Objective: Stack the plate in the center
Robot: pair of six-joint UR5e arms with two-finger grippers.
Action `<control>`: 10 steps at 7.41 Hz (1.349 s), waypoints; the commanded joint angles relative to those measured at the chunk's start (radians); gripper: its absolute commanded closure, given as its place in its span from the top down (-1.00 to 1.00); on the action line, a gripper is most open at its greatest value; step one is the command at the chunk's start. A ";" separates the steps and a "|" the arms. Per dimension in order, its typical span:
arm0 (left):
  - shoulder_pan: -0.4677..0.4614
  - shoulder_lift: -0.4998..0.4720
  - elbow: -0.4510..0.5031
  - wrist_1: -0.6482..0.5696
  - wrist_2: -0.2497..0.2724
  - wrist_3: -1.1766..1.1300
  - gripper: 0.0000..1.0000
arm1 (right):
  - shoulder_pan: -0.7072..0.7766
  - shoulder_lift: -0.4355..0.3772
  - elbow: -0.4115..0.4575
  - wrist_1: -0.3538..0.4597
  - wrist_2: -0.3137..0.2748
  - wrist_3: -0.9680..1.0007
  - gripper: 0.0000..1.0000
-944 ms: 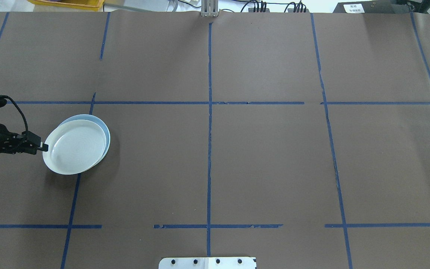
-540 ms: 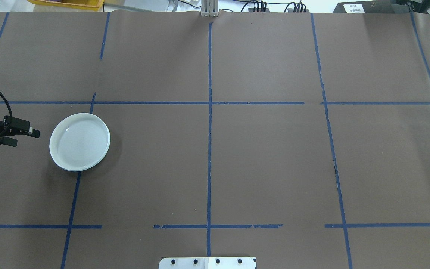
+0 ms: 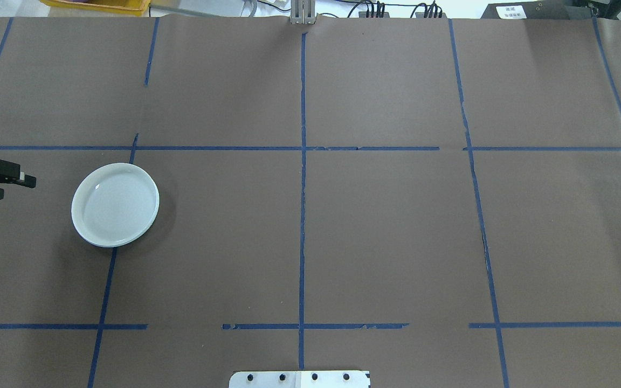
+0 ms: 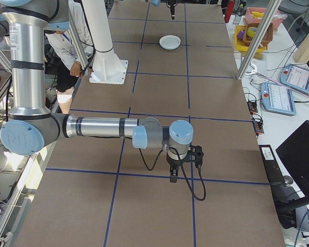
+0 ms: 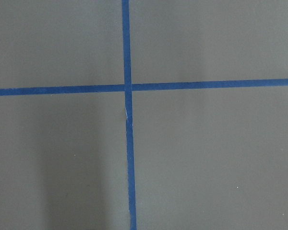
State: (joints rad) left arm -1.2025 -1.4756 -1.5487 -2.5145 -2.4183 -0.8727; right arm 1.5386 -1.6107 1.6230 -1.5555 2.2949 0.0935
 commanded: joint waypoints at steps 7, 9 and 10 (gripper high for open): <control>-0.334 -0.020 -0.022 0.699 0.008 0.852 0.99 | 0.000 0.000 0.000 0.000 0.001 0.000 1.00; -0.339 -0.020 -0.059 0.790 0.007 0.880 0.99 | 0.000 0.000 0.000 0.000 0.001 0.000 1.00; -0.359 -0.020 -0.083 0.866 0.007 0.932 0.99 | 0.000 0.000 0.000 0.000 0.001 0.000 1.00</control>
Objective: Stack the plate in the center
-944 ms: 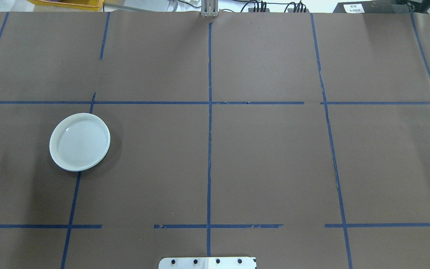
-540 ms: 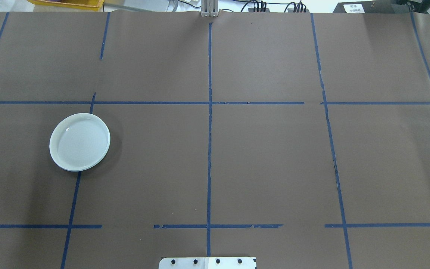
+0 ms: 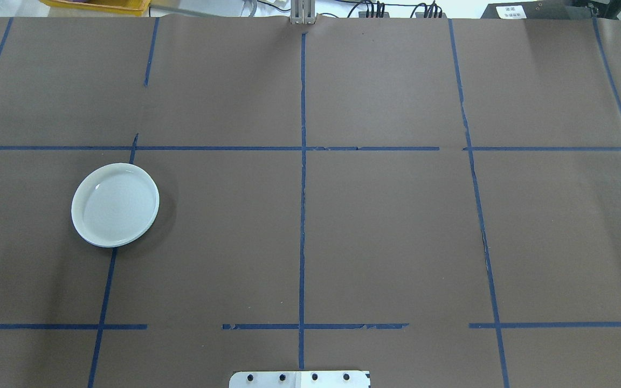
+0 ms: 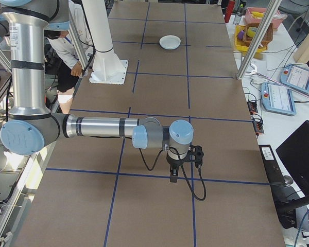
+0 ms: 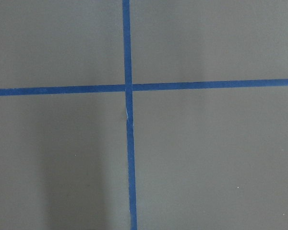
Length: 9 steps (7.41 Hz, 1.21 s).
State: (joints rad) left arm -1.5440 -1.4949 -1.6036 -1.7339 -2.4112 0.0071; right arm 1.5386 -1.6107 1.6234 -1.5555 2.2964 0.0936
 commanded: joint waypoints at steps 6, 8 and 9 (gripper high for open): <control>-0.087 -0.011 -0.032 0.108 0.004 0.082 1.00 | 0.000 0.000 0.000 0.000 0.000 0.000 1.00; -0.087 -0.008 -0.033 0.108 0.003 0.080 1.00 | 0.000 0.000 0.000 0.000 -0.002 0.000 1.00; -0.087 -0.010 -0.030 0.108 0.003 0.079 1.00 | 0.000 0.000 0.000 0.000 0.000 0.000 1.00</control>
